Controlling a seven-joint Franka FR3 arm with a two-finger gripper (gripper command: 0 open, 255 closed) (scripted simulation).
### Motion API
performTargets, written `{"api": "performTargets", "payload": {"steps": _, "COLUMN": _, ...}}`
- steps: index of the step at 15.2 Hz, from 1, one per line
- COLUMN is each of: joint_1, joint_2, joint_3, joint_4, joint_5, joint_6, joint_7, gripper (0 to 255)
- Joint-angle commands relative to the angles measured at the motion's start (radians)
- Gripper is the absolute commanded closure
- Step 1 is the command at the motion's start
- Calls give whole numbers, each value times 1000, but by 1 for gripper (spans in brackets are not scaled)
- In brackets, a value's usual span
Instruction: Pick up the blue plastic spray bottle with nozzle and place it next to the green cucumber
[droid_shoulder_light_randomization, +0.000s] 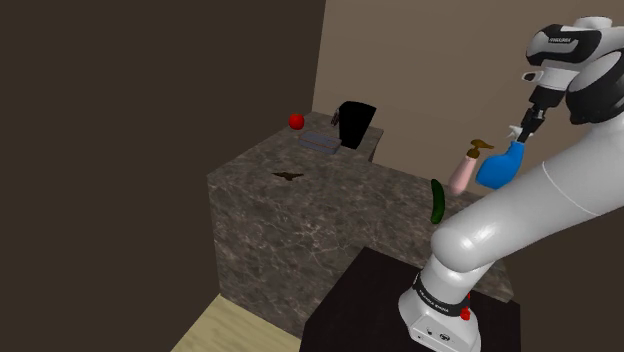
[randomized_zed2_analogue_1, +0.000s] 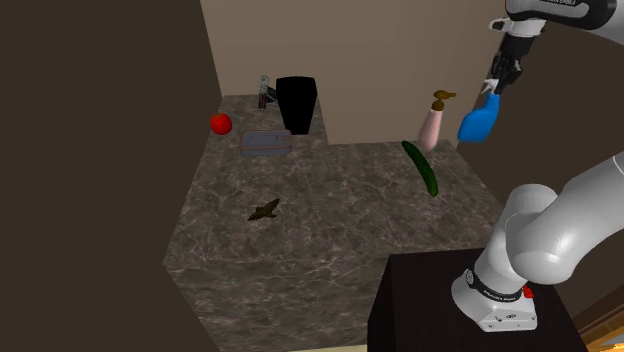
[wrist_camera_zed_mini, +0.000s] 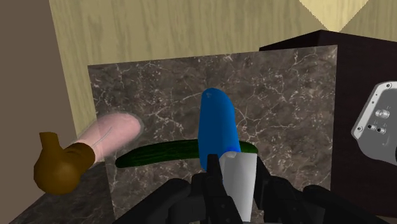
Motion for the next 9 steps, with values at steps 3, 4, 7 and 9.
{"api": "performTargets", "payload": {"steps": 3, "joint_1": -6, "joint_2": -9, "joint_3": -8, "joint_4": -57, "joint_5": -10, "joint_6": 51, "joint_7": 7, "gripper": 255}}
{"api": "performTargets", "payload": {"steps": 4, "joint_1": -8, "joint_2": -12, "joint_3": -9, "joint_4": -71, "joint_5": -13, "joint_6": 64, "joint_7": 10, "gripper": 255}}
{"api": "performTargets", "payload": {"steps": 7, "joint_1": -13, "joint_2": -19, "joint_3": -15, "joint_4": -114, "joint_5": -22, "joint_6": 102, "joint_7": 16, "gripper": 255}}
{"api": "performTargets", "payload": {"steps": 9, "joint_1": -15, "joint_2": -22, "joint_3": -20, "joint_4": -141, "joint_5": -27, "joint_6": 128, "joint_7": 19, "gripper": 255}}
